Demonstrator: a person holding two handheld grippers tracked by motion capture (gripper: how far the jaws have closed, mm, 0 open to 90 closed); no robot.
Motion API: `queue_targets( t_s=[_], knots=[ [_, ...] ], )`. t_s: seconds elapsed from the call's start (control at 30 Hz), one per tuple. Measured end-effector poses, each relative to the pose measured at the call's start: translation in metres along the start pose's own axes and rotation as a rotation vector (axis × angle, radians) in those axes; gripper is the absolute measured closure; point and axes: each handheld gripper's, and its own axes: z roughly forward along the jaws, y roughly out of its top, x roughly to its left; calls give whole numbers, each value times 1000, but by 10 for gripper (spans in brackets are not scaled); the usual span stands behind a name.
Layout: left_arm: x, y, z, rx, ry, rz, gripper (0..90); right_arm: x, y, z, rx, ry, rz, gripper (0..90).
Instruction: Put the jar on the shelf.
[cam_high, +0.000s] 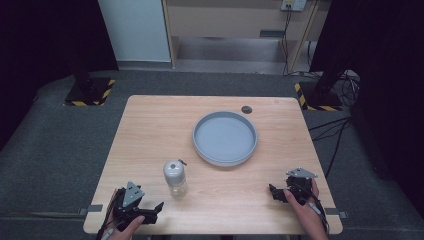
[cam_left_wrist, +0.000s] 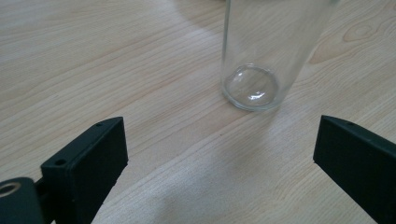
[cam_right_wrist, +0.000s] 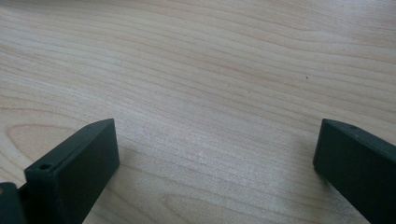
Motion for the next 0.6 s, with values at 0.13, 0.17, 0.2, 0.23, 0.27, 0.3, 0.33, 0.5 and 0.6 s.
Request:
queue_targets(
  t_s=[0.13, 0.17, 0.2, 0.23, 0.27, 0.3, 0.33, 0.5, 0.6],
  knots=[
    [-4, 2, 2, -3, -4, 6, 21, 0, 0, 0, 0, 0, -1, 2],
    [-4, 2, 2, -3, -4, 6, 21, 0, 0, 0, 0, 0, -1, 2],
    [-4, 3, 2, -4, -5, 8, 21, 0, 0, 0, 0, 0, 0, 2],
    [-6, 4, 3, -5, -6, 10, 21, 0, 0, 0, 0, 0, 0, 2],
    [-6, 4, 3, -5, -6, 10, 20, 0, 0, 0, 0, 0, -1, 2],
    [-8, 5, 6, -4, -10, 14, 20, 0, 0, 0, 0, 0, -1, 2],
    [-8, 5, 6, -4, -10, 14, 20, 0, 0, 0, 0, 0, -1, 2],
    [-15, 7, 12, -3, -17, 22, 20, 0, 0, 0, 0, 0, -1, 2],
    [-16, 8, 14, -5, -16, 19, 19, 0, 0, 0, 0, 0, -1, 2]
  ],
)
